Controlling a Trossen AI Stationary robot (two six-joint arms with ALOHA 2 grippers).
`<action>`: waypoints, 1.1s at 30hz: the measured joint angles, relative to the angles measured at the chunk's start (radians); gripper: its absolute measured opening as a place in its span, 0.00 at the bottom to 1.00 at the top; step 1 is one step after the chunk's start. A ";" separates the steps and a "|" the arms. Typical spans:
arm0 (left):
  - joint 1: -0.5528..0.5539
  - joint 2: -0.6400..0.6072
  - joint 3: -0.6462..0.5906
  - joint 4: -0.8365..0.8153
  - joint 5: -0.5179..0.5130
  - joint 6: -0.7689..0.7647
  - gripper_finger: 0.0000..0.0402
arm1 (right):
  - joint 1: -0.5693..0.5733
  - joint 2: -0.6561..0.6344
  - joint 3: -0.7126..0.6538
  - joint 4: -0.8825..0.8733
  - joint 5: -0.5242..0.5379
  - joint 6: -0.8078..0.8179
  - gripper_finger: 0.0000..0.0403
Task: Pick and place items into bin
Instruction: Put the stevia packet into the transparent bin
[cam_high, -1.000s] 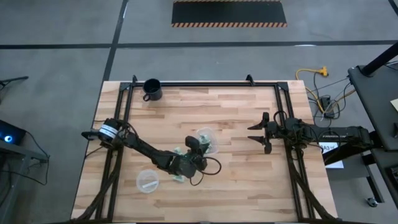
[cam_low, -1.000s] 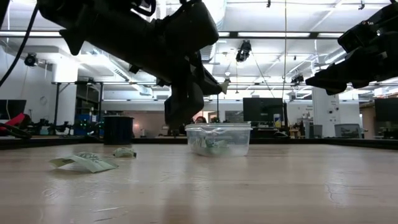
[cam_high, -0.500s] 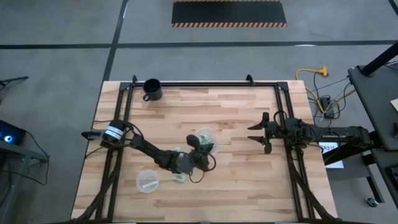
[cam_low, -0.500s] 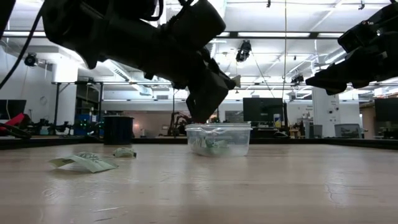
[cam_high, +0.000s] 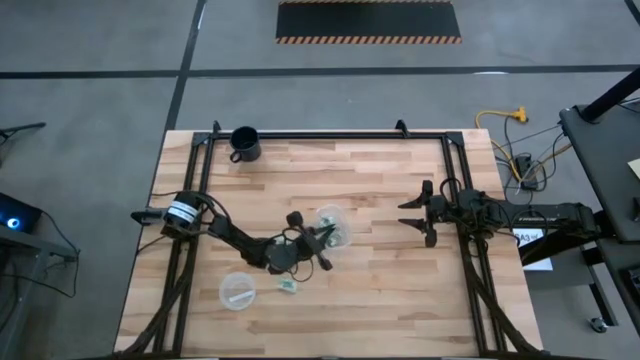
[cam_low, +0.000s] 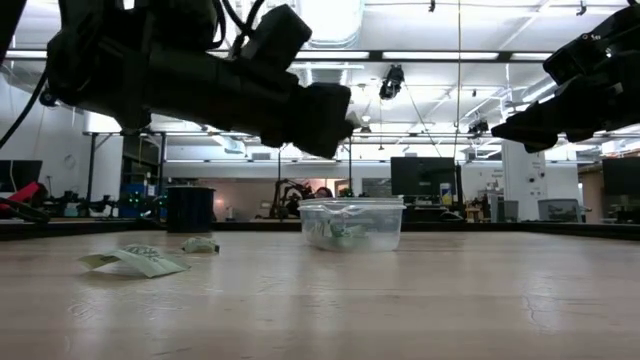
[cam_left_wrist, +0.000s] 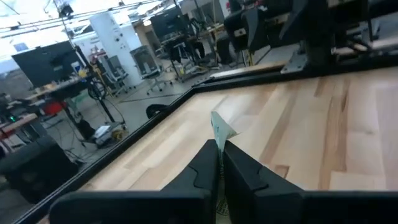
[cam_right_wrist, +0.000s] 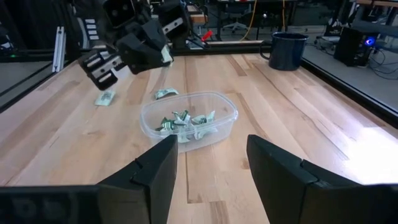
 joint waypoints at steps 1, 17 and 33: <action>0.000 -0.002 -0.001 0.001 0.000 -0.012 0.00 | 0.000 0.000 0.000 0.000 0.000 -0.001 0.45; 0.018 -0.003 -0.037 0.016 0.004 -0.305 0.00 | 0.000 0.000 0.000 0.000 0.000 -0.001 0.45; 0.068 -0.004 -0.036 0.026 0.062 -0.304 0.00 | 0.000 0.000 0.000 0.000 0.000 0.001 0.45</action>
